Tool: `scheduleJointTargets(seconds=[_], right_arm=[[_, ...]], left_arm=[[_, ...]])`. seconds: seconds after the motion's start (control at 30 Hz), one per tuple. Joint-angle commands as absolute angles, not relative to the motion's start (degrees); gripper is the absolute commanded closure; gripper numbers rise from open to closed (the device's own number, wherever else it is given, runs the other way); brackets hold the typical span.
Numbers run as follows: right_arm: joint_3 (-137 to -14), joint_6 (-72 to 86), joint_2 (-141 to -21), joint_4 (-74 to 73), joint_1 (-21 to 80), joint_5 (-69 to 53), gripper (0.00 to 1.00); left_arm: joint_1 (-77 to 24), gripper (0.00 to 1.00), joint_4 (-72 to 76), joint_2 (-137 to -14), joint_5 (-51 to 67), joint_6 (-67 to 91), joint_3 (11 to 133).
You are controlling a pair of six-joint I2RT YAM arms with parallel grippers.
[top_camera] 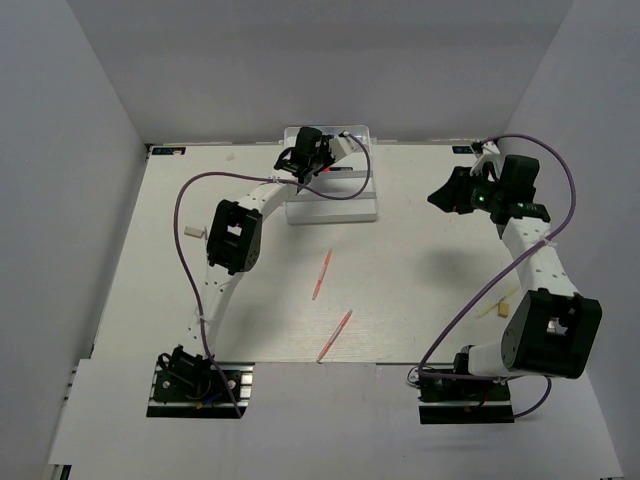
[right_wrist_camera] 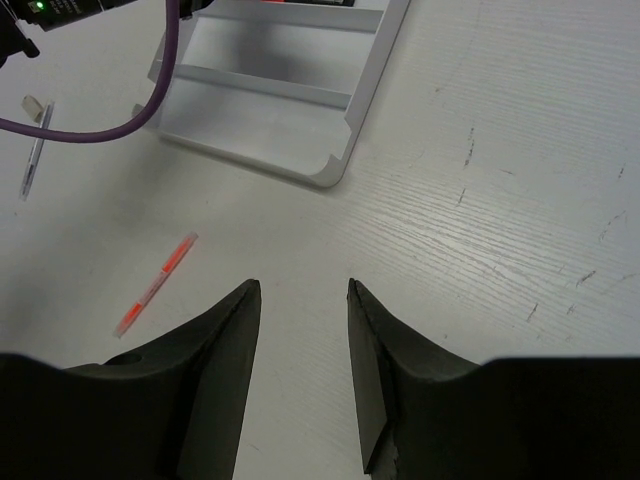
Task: Sort the stationery into containers
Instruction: Place the pen in the storage box.
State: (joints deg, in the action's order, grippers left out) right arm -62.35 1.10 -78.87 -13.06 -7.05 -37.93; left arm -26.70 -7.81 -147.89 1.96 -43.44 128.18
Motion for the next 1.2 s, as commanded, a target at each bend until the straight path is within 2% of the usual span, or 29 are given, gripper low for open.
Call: scheduleJointTargets(seconds=[0.0,0.07,0.23,0.57,0.7,0.9,1.03,1.17], right_arm=[[-63.1,2.0,-79.4,-11.0,-7.2,-39.3,0.54],[-63.1,2.1,-79.3,-11.0,-7.2,-39.4,0.54],[-62.6,2.5,-79.5,-10.6,-7.1,-39.6,0.54],[-63.5,3.2,-80.4,-10.4,-7.1,-39.7,0.55],[-64.1,3.2,-80.7,-10.8,-7.0,-39.7,0.55],[-64.3,3.0,-80.5,-11.3,-7.1,-39.4,0.55],[-64.5,2.4,-80.2,-11.9,-7.1,-39.1,0.56],[-66.3,-1.7,-79.2,-15.5,-7.0,-37.3,0.58]], left_arm=[[-26.5,0.97,-6.7,-146.8,2.3,-42.8,128.5],[-26.5,0.93,-6.9,-147.0,2.7,-43.2,128.3],[-26.5,0.7,-6.9,-146.9,2.5,-42.8,128.1],[-26.5,0.6,-7.7,-146.5,4.7,-41.7,128.2],[-26.5,0.49,-7.8,-146.2,4.7,-41.4,128.1],[-26.5,0.44,-7.5,-145.7,5.1,-41.3,128.2],[-26.5,0.45,-6.2,-144.8,4.9,-39.5,128.2],[-26.5,0.48,-6.4,-140.0,6.3,-31.2,127.7]])
